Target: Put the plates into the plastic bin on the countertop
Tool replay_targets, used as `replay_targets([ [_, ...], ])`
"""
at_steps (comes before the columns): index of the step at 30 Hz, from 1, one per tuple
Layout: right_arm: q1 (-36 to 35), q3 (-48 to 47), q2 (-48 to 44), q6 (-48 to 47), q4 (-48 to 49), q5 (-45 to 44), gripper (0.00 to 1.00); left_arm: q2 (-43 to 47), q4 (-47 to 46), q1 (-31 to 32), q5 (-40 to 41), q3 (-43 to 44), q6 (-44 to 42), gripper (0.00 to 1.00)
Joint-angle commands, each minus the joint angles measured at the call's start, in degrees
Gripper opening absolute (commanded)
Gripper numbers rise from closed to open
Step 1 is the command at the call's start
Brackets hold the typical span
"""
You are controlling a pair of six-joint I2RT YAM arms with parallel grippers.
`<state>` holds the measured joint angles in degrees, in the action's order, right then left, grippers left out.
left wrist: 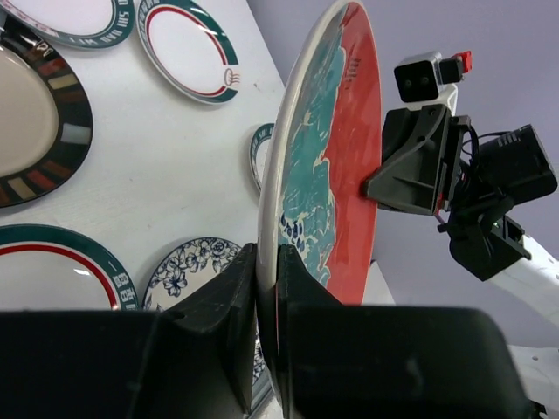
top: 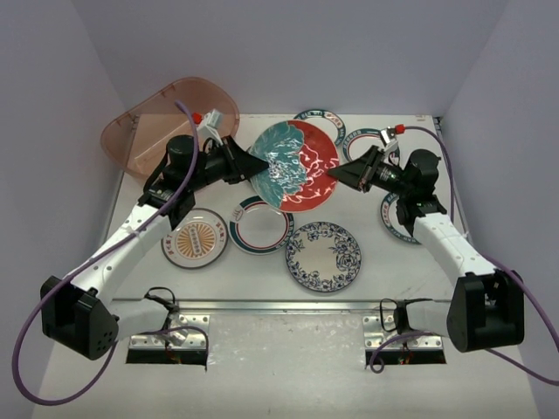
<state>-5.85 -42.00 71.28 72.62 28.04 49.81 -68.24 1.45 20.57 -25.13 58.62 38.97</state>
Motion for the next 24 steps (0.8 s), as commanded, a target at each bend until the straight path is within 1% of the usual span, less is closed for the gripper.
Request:
replay_targets([
  [1,-0.4,-6.0,-2.6,-0.9,5.2,3.0,0.64,3.1,-10.2,-4.2,-1.5,-2.8,2.3,0.00],
  [2,-0.4,-7.0,-3.8,-6.2,-2.1,-0.6,0.86,2.9,-10.6,-6.4,-2.7,-2.4,4.6,0.00],
  [3,-0.4,-8.1,-5.1,-10.9,-11.4,-4.9,0.99,2.6,-11.7,-8.7,-3.9,-1.9,7.5,0.00],
  [4,-0.4,-9.6,-5.8,-16.5,-19.5,-8.0,0.99,2.5,-13.3,-10.1,-5.8,-1.7,10.1,0.00],
  [6,0.0,-10.6,-8.0,-21.0,-25.9,-16.6,0.99,1.2,-13.3,-16.6,-7.1,0.2,12.8,0.00],
  [8,0.1,-11.2,-8.8,-25.5,-32.3,-20.6,0.99,-0.3,-11.8,-22.4,-6.3,4.0,15.0,0.00],
  [9,0.1,-11.4,-9.0,-26.8,-34.0,-22.2,0.99,-0.7,-11.2,-23.8,-5.8,5.5,15.6,0.00],
  [12,0.1,-11.1,-10.1,-29.6,-36.7,-24.9,0.99,-2.7,-6.1,-29.6,0.1,11.2,15.9,0.00],
  [14,0.1,-10.1,-11.2,-30.1,-36.7,-25.5,0.99,-5.6,-2.0,-34.3,8.0,13.7,15.2,0.00],
  [15,0.1,-9.6,-11.6,-30.3,-36.7,-25.7,0.99,-7.1,-1.1,-35.6,8.8,14.8,14.4,0.00],
  [17,0.1,-8.3,-12.6,-30.5,-36.5,-25.6,0.99,-13.7,4.2,-36.8,14.9,20.2,11.5,0.00],
  [20,0.1,-7.4,-13.0,-31.1,-36.2,-25.3,0.99,-22.2,7.1,-36.9,18.2,27.2,8.9,0.00],
  [21,0.2,-7.3,-13.2,-31.9,-36.3,-25.1,0.99,-23.6,7.6,-37.0,19.3,28.9,8.5,0.00],
  [24,0.2,-7.1,-14.5,-34.0,-37.0,-26.6,0.99,-32.8,9.5,-37.0,20.2,35.6,6.3,0.00],
])
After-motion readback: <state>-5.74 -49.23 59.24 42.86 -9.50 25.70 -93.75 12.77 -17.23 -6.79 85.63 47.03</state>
